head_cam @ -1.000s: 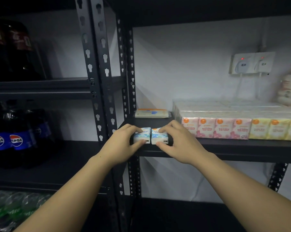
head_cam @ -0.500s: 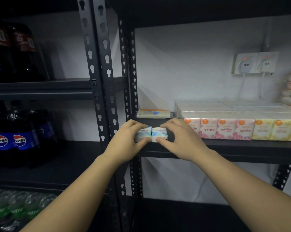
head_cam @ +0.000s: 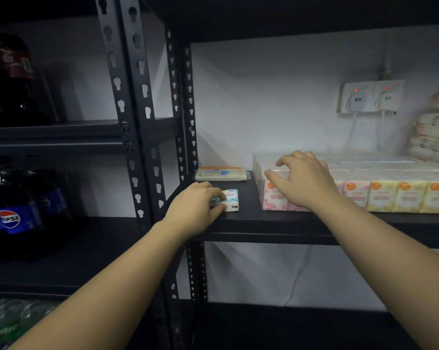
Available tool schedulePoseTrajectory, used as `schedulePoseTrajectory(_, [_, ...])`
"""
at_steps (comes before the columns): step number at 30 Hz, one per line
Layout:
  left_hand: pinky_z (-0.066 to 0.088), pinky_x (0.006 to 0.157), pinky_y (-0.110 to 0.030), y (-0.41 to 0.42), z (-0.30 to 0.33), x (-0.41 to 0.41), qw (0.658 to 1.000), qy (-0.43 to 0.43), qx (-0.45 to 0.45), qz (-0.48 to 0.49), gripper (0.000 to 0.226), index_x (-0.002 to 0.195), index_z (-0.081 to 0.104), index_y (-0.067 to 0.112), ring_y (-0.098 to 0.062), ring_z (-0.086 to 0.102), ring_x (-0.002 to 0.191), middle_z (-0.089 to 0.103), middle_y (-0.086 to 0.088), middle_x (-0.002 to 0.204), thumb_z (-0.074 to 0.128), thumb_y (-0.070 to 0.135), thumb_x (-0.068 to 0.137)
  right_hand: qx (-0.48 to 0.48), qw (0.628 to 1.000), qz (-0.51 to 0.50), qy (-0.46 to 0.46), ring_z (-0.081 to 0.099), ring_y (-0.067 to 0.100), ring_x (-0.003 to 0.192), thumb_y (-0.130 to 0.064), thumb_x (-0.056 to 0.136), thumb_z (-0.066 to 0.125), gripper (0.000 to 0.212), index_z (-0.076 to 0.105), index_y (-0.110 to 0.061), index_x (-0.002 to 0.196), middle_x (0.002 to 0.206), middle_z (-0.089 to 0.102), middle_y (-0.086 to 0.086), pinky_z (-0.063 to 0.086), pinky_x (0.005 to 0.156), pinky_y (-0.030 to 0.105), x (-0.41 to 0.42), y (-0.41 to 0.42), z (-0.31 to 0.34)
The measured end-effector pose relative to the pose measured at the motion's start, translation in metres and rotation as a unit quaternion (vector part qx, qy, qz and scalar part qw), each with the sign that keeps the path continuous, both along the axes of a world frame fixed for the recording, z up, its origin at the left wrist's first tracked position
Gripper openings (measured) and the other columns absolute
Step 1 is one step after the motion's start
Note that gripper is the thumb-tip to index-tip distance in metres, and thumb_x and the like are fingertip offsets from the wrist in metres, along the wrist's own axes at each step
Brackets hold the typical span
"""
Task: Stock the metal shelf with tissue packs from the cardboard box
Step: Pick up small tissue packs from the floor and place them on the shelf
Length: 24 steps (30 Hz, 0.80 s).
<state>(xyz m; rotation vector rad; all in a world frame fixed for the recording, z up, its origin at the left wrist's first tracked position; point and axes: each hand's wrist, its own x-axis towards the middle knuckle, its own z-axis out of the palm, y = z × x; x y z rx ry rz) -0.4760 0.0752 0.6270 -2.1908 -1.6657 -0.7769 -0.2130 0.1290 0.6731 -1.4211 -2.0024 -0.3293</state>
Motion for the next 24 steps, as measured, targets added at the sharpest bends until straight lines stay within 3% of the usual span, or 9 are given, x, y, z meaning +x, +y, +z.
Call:
schedulePoseTrajectory(3, [0.052,0.094,-0.036,0.019,0.007,-0.001,1.0,0.007,-0.027,0.009,0.025,0.118,0.071,0.034,-0.015,0.059,0.115,0.066,0.008,0.122,0.064,0.045,0.097,-0.061,0.998,0.003,-0.004,0.055,0.024,0.119,-0.069,0.096,0.04,0.059,0.068,-0.025,0.123,0.125,0.066,0.0,0.042,0.1,0.046,0.005,0.008,-0.004])
schedulePoseTrajectory(9, [0.056,0.093,-0.041,0.054,0.019,0.002,0.996,-0.003,-0.085,0.021,0.025,0.116,0.073,0.035,-0.017,0.062,0.109,0.069,0.007,0.122,0.066,0.044,0.094,-0.029,1.0,-0.011,-0.002,0.054,0.022,0.117,-0.069,0.096,0.035,0.054,0.067,-0.03,0.116,0.118,0.065,-0.005,0.037,0.099,0.044,0.004,0.012,-0.016])
schedulePoseTrajectory(18, [0.05,0.093,-0.032,0.086,0.024,0.005,0.993,-0.043,-0.101,0.031,0.021,0.111,0.074,0.031,-0.017,0.06,0.112,0.068,0.004,0.123,0.073,0.038,0.092,-0.009,1.0,-0.014,0.001,0.054,0.022,0.116,-0.068,0.098,0.035,0.053,0.068,-0.031,0.116,0.118,0.065,-0.005,0.036,0.099,0.043,0.005,0.014,-0.022])
schedulePoseTrajectory(24, [0.044,0.085,-0.029,0.091,0.027,0.008,0.992,-0.033,-0.111,0.042,0.027,0.118,0.074,0.027,-0.018,0.06,0.111,0.066,0.001,0.125,0.072,0.037,0.093,-0.016,1.0,-0.01,0.0,0.054,0.021,0.118,-0.068,0.098,0.035,0.055,0.068,-0.029,0.118,0.121,0.065,-0.005,0.036,0.1,0.044,0.005,0.012,-0.02])
